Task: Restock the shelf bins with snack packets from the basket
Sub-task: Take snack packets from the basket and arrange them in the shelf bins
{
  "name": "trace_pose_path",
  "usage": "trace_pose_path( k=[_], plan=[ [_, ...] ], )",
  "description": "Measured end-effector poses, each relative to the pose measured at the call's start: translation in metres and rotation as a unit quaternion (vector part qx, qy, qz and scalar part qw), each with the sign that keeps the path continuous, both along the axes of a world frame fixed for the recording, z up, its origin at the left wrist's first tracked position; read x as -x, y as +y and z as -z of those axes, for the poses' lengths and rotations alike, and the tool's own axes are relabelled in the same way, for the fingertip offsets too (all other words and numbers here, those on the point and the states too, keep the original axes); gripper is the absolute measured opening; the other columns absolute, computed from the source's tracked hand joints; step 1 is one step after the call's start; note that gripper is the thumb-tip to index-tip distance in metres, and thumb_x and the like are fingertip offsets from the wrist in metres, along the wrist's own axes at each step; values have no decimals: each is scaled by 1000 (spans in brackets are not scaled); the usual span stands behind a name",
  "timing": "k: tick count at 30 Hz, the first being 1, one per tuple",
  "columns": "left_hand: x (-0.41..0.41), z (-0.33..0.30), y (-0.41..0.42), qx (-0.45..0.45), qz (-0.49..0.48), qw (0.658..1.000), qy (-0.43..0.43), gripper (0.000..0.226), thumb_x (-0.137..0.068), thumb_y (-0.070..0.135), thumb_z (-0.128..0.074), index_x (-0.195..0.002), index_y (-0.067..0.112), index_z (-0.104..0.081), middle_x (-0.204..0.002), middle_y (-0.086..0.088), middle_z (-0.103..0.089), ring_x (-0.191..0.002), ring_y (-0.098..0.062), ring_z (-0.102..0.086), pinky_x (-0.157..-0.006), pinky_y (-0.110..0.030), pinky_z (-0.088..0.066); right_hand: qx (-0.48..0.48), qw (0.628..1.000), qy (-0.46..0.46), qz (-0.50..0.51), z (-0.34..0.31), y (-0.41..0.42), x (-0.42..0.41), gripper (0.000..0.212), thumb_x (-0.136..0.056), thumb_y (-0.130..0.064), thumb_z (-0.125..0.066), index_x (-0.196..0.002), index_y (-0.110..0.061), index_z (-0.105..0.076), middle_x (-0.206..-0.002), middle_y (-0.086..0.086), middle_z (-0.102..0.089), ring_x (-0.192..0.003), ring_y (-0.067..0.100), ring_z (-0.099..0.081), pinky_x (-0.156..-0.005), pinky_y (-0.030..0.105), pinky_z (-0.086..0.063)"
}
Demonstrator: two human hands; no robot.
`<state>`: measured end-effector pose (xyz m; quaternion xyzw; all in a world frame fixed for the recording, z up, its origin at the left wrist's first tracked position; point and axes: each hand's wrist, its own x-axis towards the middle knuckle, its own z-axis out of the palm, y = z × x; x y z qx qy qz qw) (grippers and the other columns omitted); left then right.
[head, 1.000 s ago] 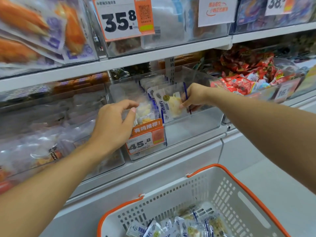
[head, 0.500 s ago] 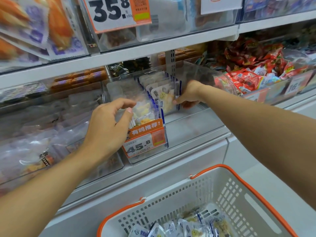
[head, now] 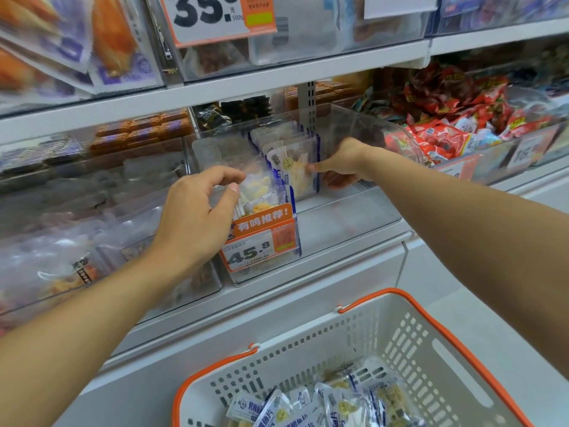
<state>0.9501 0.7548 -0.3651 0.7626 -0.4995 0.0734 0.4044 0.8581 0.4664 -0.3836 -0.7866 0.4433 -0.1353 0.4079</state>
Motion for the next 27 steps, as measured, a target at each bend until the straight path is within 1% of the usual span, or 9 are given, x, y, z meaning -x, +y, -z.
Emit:
trace_pose_path(
  k=[5, 7, 8, 9, 11, 14, 19, 25, 27],
  plan=[
    [0, 1, -1, 7, 4, 1000, -3, 24, -100, 22, -52, -118, 24, -68, -110, 17, -63, -108, -4, -57, -97, -40, -50, -5, 1000, -5, 6, 0, -2, 2, 64, -68, -50, -84, -114, -12, -61, -103, 9, -72, -90, 28, -72, -83, 45, -60],
    [-1, 1, -1, 16, 11, 1000, 0, 23, -100, 20, -53, -117, 24, -68, -110, 16, -65, -106, -1, -57, -94, -28, -49, -11, 1000, -12, 7, -2, -2, 3, 57, -72, -45, -83, -113, -12, -62, -100, 8, -73, -86, 26, -73, -81, 42, -61],
    [-1, 1, 0, 22, 14, 1000, 0, 23, -100, 19, -53, -117, 23, -67, -111, 15, -66, -105, 1, -57, -92, -17, -46, -13, 1000, -17, 6, -4, -1, 5, 58, -72, -42, -84, -115, -12, -61, -100, 8, -73, -85, 25, -73, -77, 40, -62],
    [-2, 0, 1, 28, 16, 999, -2, 23, -99, 18, -53, -117, 23, -67, -111, 14, -66, -104, 3, -57, -89, -6, -41, -12, 1000, -21, 5, -7, 0, 7, 61, -70, -40, -86, -118, -12, -60, -102, 7, -71, -84, 24, -73, -72, 37, -63],
    [-1, -2, 2, 38, 19, 999, -4, 22, -99, 17, -54, -116, 22, -67, -110, 14, -66, -103, 5, -56, -82, 4, -34, 5, 1000, -27, 5, -12, -1, 12, 71, -65, -39, -89, -123, -12, -57, -108, 8, -68, -83, 23, -72, -59, 31, -61],
    [3, -3, 3, 46, 28, 999, -6, 22, -99, 17, -54, -116, 21, -67, -108, 14, -66, -101, 5, -57, -82, 4, -35, 34, 999, -20, 2, -14, 2, 23, 76, -65, -40, -88, -126, -7, -57, -110, 10, -67, -81, 22, -73, -56, 29, -60],
    [12, -3, -1, 42, 35, 999, 0, 22, -98, 18, -55, -116, 22, -67, -110, 12, -67, -104, 2, -58, -82, 2, -36, 48, 998, -10, -31, -9, 13, 24, 49, -78, -45, -80, -106, -7, -68, -96, 9, -73, -84, 23, -74, -76, 38, -63],
    [13, 1, 0, 34, 22, 999, 4, 21, -99, 18, -55, -115, 21, -67, -111, 11, -67, -105, 2, -57, -81, 1, -37, 71, 996, -46, 15, -8, 20, 8, 50, -81, -47, -77, -112, -10, -60, -103, 8, -67, -90, 27, -69, -81, 40, -61],
    [13, 2, 0, 35, 20, 999, 4, 21, -99, 17, -55, -115, 21, -67, -111, 11, -67, -105, 1, -58, -80, 1, -37, 71, 996, -57, 16, -7, 19, 3, 56, -79, -50, -77, -116, -11, -60, -107, 8, -67, -94, 28, -68, -83, 42, -60]
  ],
)
